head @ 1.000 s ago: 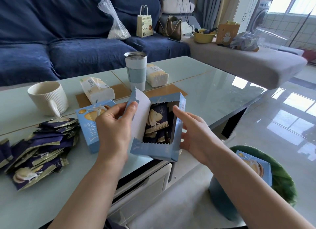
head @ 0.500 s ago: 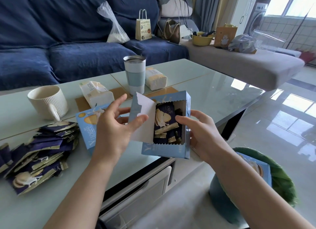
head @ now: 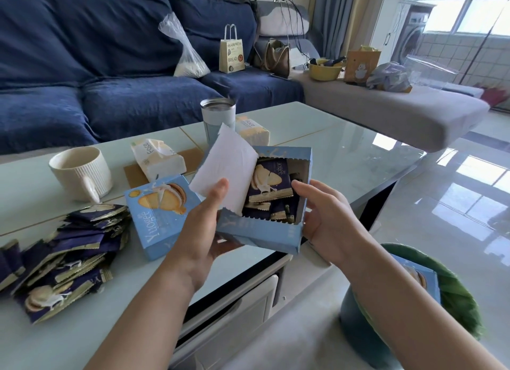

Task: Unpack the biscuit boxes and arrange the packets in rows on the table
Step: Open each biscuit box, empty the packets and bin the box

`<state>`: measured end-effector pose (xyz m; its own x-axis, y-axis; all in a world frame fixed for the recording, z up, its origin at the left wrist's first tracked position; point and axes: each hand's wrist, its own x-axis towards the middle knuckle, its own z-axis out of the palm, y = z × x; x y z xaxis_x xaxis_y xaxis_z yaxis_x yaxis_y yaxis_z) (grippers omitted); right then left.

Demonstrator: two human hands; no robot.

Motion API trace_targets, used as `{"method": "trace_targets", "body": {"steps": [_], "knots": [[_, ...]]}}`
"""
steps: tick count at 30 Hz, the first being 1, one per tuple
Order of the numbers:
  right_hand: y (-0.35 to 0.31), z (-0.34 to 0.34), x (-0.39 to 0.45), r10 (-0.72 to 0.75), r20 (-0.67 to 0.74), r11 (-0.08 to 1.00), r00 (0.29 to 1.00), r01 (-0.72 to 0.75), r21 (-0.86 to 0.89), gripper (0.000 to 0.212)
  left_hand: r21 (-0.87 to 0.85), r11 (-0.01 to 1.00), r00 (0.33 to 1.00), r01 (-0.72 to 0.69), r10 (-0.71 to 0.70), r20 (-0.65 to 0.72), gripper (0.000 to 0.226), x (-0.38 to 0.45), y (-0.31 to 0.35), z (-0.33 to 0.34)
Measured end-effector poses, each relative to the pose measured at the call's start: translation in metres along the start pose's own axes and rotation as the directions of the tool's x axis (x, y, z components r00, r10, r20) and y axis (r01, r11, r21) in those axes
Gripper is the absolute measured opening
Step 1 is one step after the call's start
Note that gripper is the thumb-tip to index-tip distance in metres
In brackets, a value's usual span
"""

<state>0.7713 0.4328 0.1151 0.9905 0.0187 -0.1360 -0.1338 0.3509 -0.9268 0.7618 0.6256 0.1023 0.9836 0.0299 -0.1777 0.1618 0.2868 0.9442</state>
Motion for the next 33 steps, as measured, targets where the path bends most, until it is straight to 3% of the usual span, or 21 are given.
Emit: {"method": "trace_targets", "body": {"steps": [2, 6, 9, 12, 15, 18, 20, 24, 28, 33], "knots": [[-0.001, 0.001, 0.002, 0.002, 0.021, 1.0, 1.0, -0.002, -0.02, 0.026, -0.064, 0.998, 0.999, -0.023, 0.025, 0.023, 0.023, -0.001, 0.002, -0.001], [-0.003, 0.013, 0.009, 0.015, 0.047, 0.993, 0.999, -0.01, -0.119, 0.025, -0.263, 0.965, 1.0, -0.003, 0.007, 0.015, 0.045, -0.003, 0.007, -0.005], [-0.001, 0.032, 0.014, 0.023, 0.025, 0.979, 0.999, -0.018, -0.202, 0.039, -0.325, 0.944, 0.998, -0.053, 0.038, -0.05, 0.044, -0.005, 0.011, -0.015], [-0.002, 0.054, 0.017, -0.106, -0.012, 0.932, 0.994, 0.095, -0.35, 0.056, -0.37, 0.924, 0.989, -0.093, 0.042, -0.143, 0.04, -0.006, 0.015, -0.031], [-0.004, 0.078, 0.019, -0.318, -0.002, 0.751, 0.948, 0.251, -0.611, 0.054, -0.394, 0.909, 0.982, -0.132, 0.065, -0.178, 0.044, -0.009, 0.02, -0.046], [-0.004, 0.103, 0.019, -0.414, 0.201, 0.472, 0.888, 0.398, -0.786, 0.03, -0.338, 0.924, 0.977, -0.18, 0.127, -0.174, 0.046, -0.015, 0.025, -0.059], [-0.002, 0.121, 0.02, -0.403, 0.285, 0.343, 0.87, 0.432, -0.834, 0.025, -0.313, 0.925, 0.967, -0.217, 0.159, -0.2, 0.038, -0.02, 0.028, -0.068], [-0.003, 0.157, 0.025, -0.379, 0.319, 0.251, 0.869, 0.428, -0.868, 0.035, -0.253, 0.925, 0.938, -0.282, 0.212, -0.274, 0.026, -0.029, 0.035, -0.088], [0.001, 0.188, 0.027, -0.206, 0.35, 0.136, 0.914, 0.381, -0.914, 0.046, -0.197, 0.928, 0.909, -0.317, 0.239, -0.341, 0.026, -0.041, 0.042, -0.112], [0.016, 0.223, 0.019, -0.017, 0.373, 0.115, 0.928, 0.373, -0.921, 0.053, -0.12, 0.929, 0.877, -0.35, 0.28, -0.391, 0.029, -0.054, 0.053, -0.137]]}}
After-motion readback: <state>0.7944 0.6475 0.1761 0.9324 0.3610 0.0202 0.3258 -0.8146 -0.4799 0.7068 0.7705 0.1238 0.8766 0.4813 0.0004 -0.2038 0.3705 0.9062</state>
